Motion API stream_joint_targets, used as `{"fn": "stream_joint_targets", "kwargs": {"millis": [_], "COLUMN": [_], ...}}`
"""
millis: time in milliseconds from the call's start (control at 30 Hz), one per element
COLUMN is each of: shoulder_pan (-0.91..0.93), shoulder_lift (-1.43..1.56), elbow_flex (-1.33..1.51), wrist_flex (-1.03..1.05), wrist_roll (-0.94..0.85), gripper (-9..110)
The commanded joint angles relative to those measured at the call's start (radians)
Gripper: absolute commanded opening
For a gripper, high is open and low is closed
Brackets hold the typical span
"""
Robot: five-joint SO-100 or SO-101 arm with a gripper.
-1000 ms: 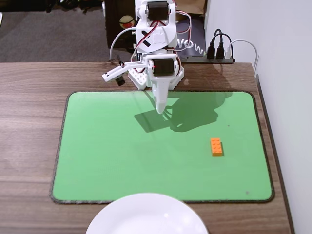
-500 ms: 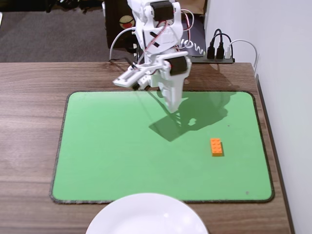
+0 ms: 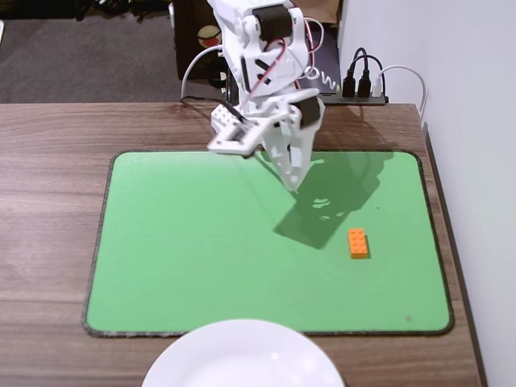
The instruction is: Grasp a lego block and put it on the plate.
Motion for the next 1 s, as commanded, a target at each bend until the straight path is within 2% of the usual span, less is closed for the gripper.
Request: {"fn": "stream_joint_targets", "kwargs": {"millis": [0, 267, 467, 967], "shoulder_pan": [-0.006, -0.008, -0.018, -0.087], "shoulder_lift": [-0.041, -0.247, -0.419, -0.833], "elbow_flex": [-0.023, -0.189, -0.367, -0.606], "wrist_flex": [-0.034, -0.051, -0.055, -0.04], "wrist_roll": [-0.123, -0.394, -0.488, -0.718], "gripper": [1, 1, 1, 1]}}
